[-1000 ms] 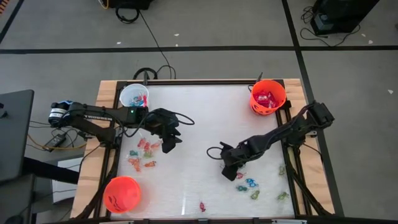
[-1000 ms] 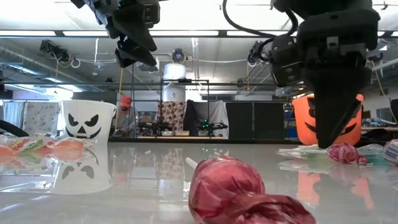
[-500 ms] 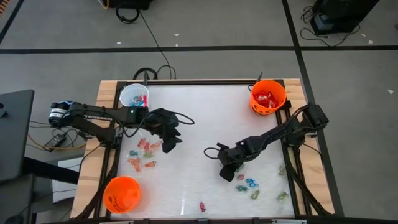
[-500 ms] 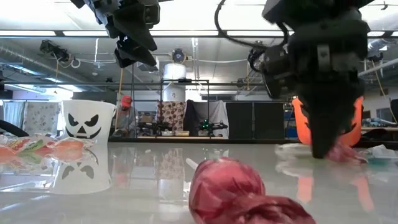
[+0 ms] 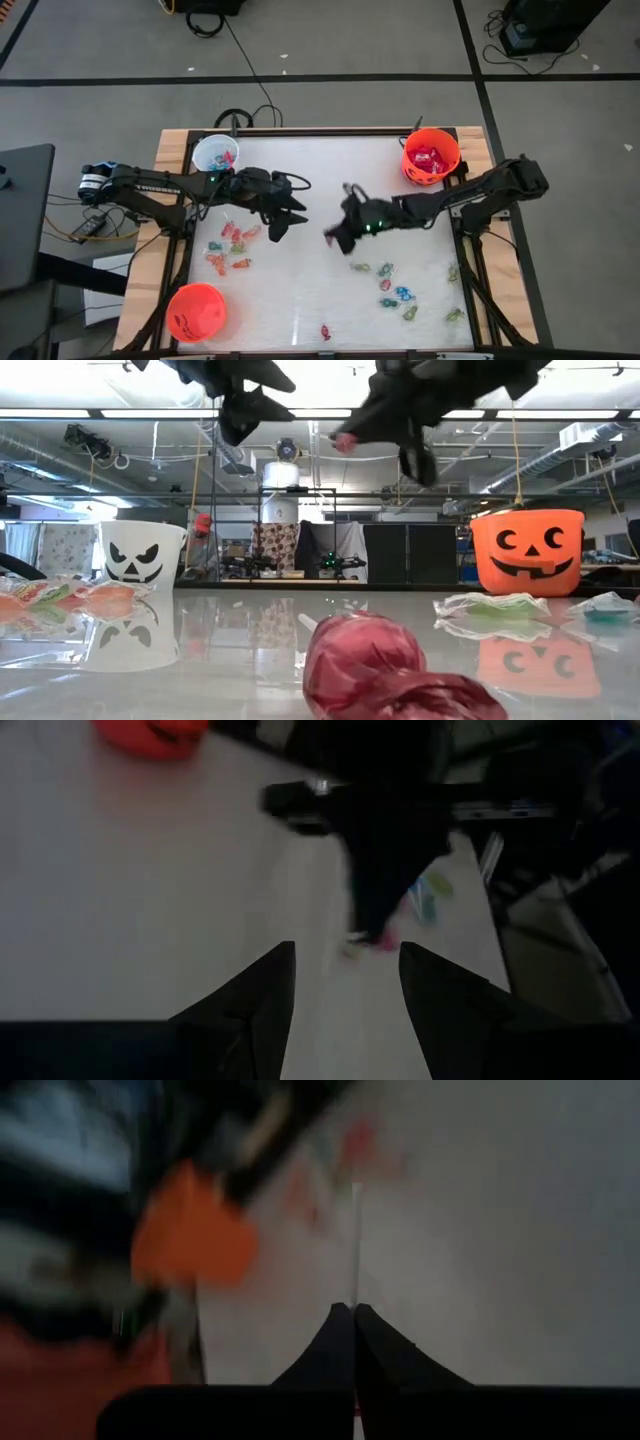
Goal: Sort candy by brand, put in halloween buckets
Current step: Put the red lollipop into the white bucket
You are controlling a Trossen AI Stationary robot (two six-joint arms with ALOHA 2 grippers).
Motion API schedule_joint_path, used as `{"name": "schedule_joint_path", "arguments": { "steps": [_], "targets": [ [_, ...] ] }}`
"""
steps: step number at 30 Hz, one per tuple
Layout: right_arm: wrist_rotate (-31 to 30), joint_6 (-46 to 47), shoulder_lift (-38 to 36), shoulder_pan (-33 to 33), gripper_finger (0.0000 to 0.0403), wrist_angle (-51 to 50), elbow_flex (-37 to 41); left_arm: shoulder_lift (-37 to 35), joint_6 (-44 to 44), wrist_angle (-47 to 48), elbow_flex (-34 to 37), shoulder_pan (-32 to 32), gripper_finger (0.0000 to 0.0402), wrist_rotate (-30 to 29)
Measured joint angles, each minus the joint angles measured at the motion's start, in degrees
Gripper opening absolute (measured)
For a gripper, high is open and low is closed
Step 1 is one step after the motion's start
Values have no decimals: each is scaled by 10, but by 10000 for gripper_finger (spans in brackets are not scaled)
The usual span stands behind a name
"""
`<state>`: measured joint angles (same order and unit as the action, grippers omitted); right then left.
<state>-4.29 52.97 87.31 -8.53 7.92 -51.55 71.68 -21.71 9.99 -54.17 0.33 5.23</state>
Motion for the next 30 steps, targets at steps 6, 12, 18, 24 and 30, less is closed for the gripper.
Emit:
{"name": "schedule_joint_path", "arguments": {
  "steps": [6, 12, 18, 24, 30],
  "targets": [
    [-103, -44, -26, 37, 2, 64, 0, -6, -30, -13, 0, 34, 199, -40],
    [-124, -66, -22, 70, 2, 157, 0, -5, -29, -45, 0, 56, 235, -38],
    [-138, -91, -21, 98, 2, 212, 0, -3, -9, -99, 0, 57, 282, -39],
    [-105, -105, -21, 118, 1, 235, 0, -3, -3, -114, 0, 75, 296, -67],
    [-79, -115, -21, 125, 1, 259, 0, 2, 7, -150, 0, 92, 269, -64]
  ]
}}
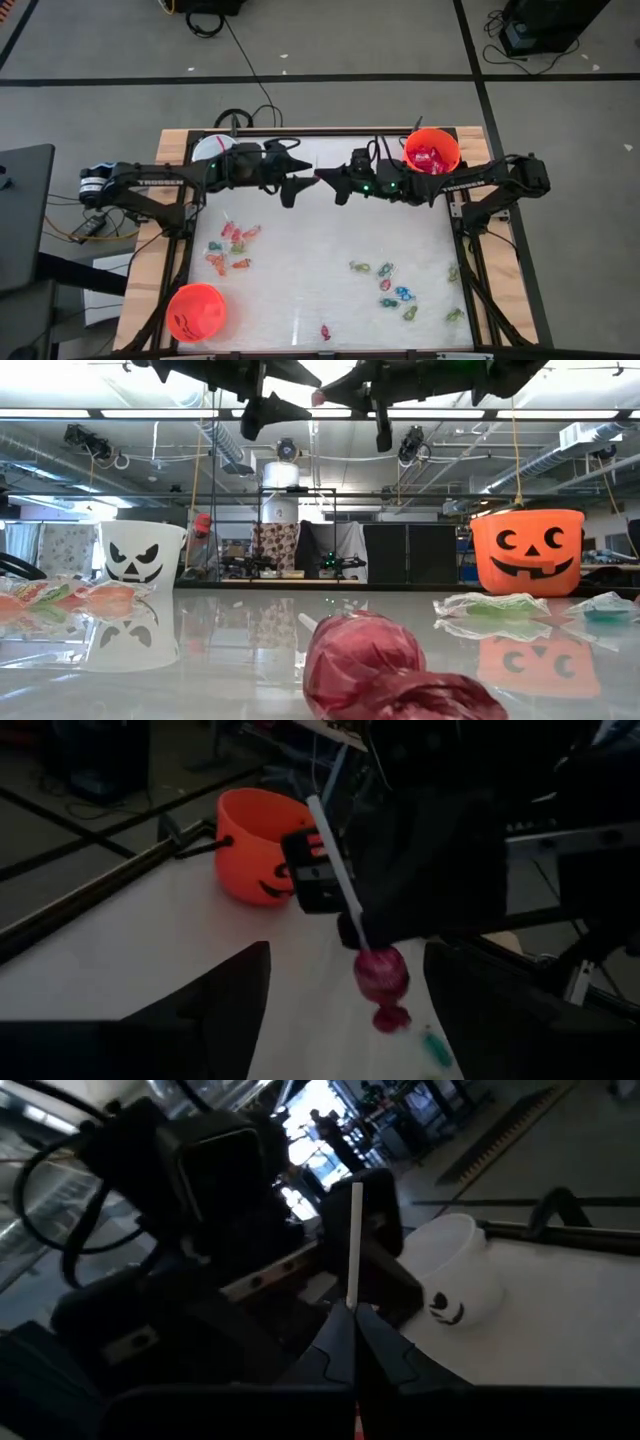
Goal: Sort candy by brand, put in halloween buckets
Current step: Put the red lollipop into the white bucket
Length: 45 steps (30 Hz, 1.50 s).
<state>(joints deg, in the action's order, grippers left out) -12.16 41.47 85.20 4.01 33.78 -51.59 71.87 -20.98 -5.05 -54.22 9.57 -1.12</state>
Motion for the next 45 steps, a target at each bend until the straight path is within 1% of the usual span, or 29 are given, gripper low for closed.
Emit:
{"name": "schedule_joint_path", "arguments": {
  "steps": [2, 5, 7, 10, 26, 29, 33, 37, 39, 42, 45],
  "targets": [
    [1, -3, 0, 0, 1, 12, 0, 6, 10, -23, 0, 3, 260, 14],
    [1, -8, 0, 1, 1, 18, 0, 13, 26, -57, 0, 7, 246, 66],
    [5, -10, 0, 2, 1, 25, 0, 16, 27, -68, 0, 7, 237, 83],
    [7, -11, 0, 5, 1, 31, 0, 17, 26, -68, 0, 9, 218, 85],
    [26, -16, 0, 11, 2, 41, 0, 17, 6, -63, 0, 22, 87, 91],
    [29, -16, 0, 14, 10, 42, 0, 17, 6, -63, 0, 22, 73, 89],
    [32, -8, 0, 25, 44, 42, 0, 17, 6, -57, 0, 32, 79, 88],
    [21, -5, -11, 44, 91, 42, 0, -3, -16, 9, 0, 73, 88, 78],
    [25, -5, -21, 54, 112, 25, 0, -25, -17, 70, -4, 104, 88, 69],
    [41, 17, -38, 72, 133, -54, 0, -61, -6, 169, -9, 156, 88, 43],
    [57, 25, -44, 88, 141, -144, 0, -99, -1, 293, -9, 220, 88, -1]
  ]
}}
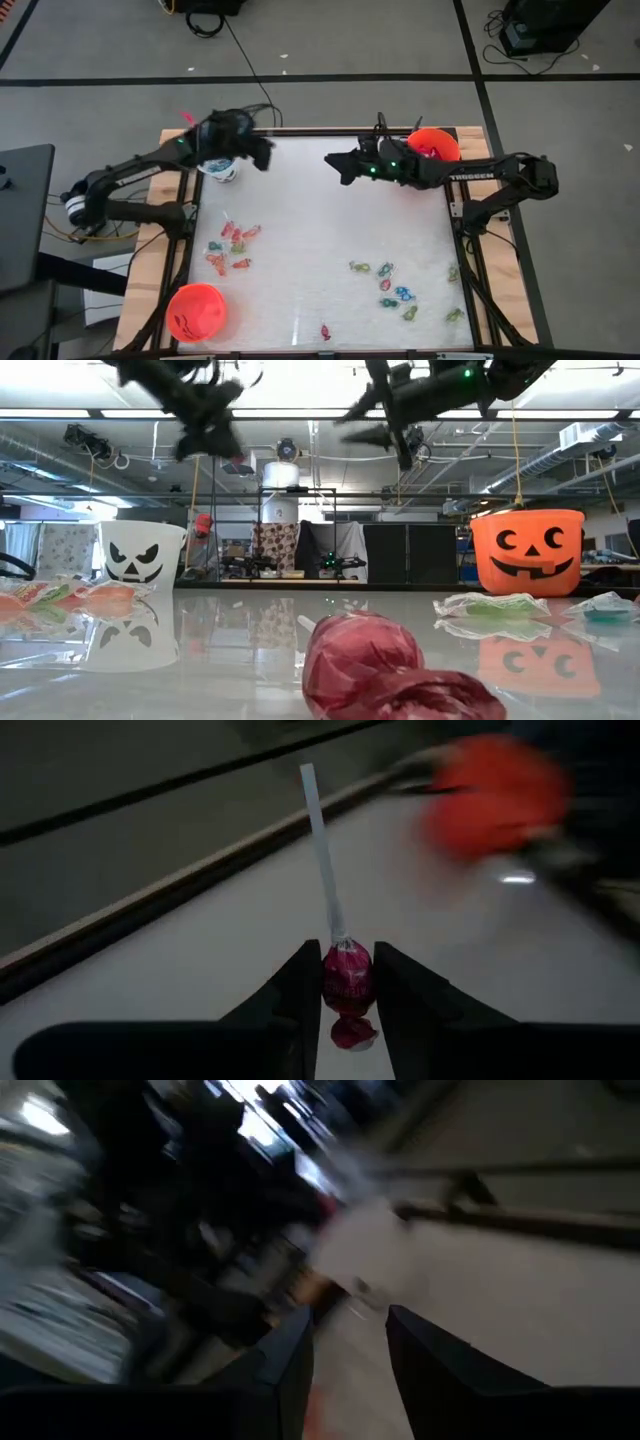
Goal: Sort candy by brand, put in halloween buckets
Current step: Put the red lollipop into the white bucket
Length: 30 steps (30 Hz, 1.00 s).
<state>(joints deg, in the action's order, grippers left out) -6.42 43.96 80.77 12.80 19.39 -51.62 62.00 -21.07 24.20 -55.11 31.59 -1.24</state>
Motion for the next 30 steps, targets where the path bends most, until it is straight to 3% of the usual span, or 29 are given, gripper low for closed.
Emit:
{"name": "schedule_joint_path", "arguments": {
  "steps": [4, 8, 16, 24, 30],
  "targets": [
    [14, 4, 0, 10, 142, -71, 0, -22, 15, 144, 0, 82, 88, -54],
    [22, -9, 7, 17, 142, -82, 0, -6, 36, 233, 0, 134, 88, -124],
    [46, -36, 7, 32, 142, -93, 0, 65, -17, 278, 0, 195, 95, -168],
    [64, -41, 7, 31, 143, -142, 0, 158, -18, 304, 1, 226, 181, -168],
    [87, -37, 7, 28, 143, -155, 0, 145, -18, 306, 0, 222, 234, -153]
  ]
}}
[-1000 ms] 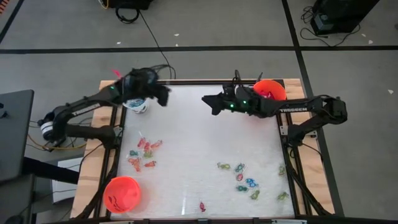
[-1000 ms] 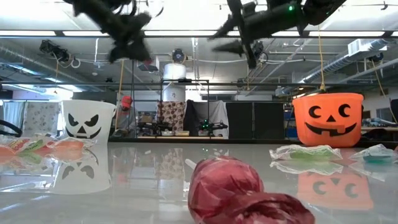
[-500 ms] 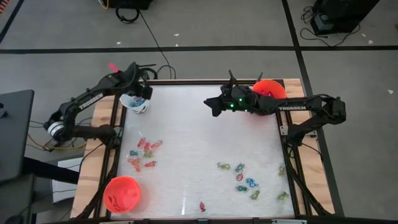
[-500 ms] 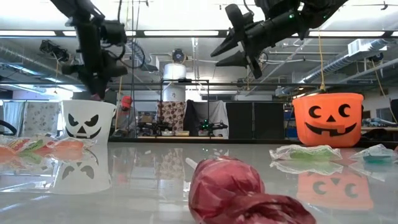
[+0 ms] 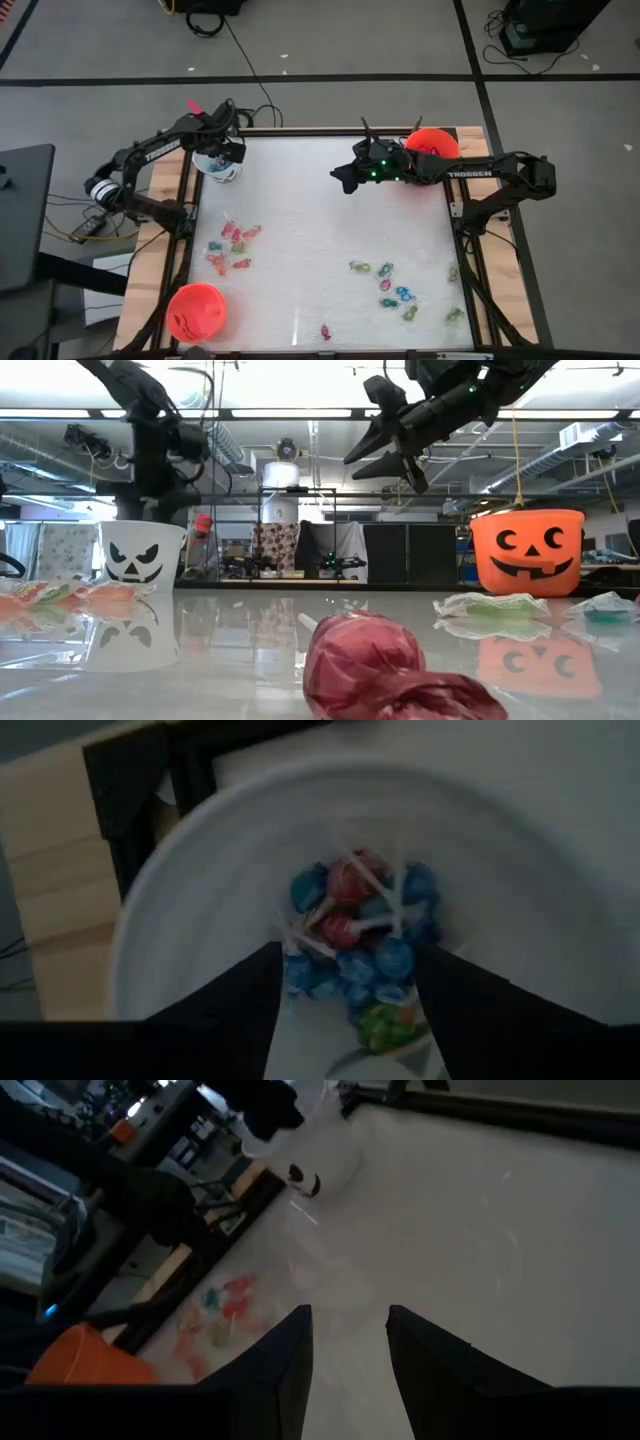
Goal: Sort candy by brand, put in halloween buckets
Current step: Put the red lollipop into the white bucket
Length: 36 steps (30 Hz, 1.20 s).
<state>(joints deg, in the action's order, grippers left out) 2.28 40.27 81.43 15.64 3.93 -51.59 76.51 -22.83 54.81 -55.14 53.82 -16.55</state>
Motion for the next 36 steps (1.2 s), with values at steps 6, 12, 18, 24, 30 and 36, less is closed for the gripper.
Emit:
{"name": "schedule_joint_path", "arguments": {
  "steps": [6, 12, 18, 24, 30, 36],
  "targets": [
    [54, 0, 0, -16, 142, -43, 0, -83, 36, -1, -37, -34, 240, 16],
    [59, 0, 0, -84, 142, -133, 0, -180, 89, -41, -43, -117, 239, 101],
    [14, 63, 0, -199, 141, -255, 0, -224, 70, -57, -38, -253, 239, 126],
    [-11, 314, 0, -318, 141, -375, 0, -218, 14, -70, -37, -382, 239, 121],
    [-22, 585, 0, -418, 141, -377, 0, -198, -32, -103, -37, -476, 239, 107],
    [-63, 749, 0, -477, 141, -416, 0, -173, -46, -116, -37, -549, 239, 76]
  ]
}}
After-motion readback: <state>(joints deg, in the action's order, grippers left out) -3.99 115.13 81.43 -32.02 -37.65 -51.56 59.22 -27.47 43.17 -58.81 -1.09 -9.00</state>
